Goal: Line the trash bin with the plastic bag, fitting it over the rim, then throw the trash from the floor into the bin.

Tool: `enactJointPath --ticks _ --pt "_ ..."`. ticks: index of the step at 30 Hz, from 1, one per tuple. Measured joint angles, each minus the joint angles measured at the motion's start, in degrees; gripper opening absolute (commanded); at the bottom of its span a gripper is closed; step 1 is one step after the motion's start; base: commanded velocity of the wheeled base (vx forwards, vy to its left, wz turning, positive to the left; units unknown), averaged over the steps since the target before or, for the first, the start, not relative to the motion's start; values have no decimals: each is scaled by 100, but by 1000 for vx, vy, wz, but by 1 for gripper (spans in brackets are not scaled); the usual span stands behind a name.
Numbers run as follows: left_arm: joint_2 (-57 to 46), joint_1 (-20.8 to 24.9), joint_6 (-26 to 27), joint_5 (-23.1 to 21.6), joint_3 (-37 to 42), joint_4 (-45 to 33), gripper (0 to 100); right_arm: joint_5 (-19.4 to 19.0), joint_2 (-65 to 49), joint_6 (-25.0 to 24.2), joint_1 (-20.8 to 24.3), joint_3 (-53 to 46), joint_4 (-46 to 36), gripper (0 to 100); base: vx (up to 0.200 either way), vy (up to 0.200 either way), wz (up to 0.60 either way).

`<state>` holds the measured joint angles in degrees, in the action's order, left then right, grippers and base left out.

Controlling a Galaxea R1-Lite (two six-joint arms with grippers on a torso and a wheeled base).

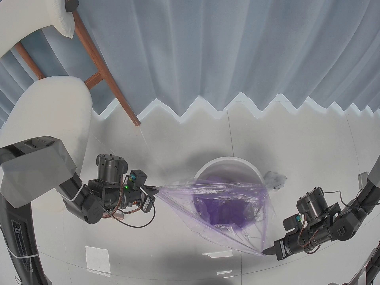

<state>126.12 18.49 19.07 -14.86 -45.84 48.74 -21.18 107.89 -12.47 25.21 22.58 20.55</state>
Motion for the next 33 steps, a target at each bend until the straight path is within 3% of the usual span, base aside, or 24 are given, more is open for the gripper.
enactJointPath --ticks 4,13,19,23,27,33 --pt "52 -66 48 -33 -55 11 0 90 77 13 -27 -72 9 0 0 0 0" --pt "347 -69 751 -22 -72 48 0 610 507 76 4 68 44 0 0 0 0" --pt "550 -39 586 6 -195 343 0 1025 835 24 -52 187 389 0 0 0 0" --pt "692 20 263 149 -256 1063 0 1141 956 0 -228 219 745 0 0 0 0" --pt "887 107 113 301 -188 1481 0 1524 1075 0 -457 269 936 0 0 0 0" --pt "1081 276 48 327 -33 1588 0 1609 1246 -22 -586 322 1002 0 0 0 0"
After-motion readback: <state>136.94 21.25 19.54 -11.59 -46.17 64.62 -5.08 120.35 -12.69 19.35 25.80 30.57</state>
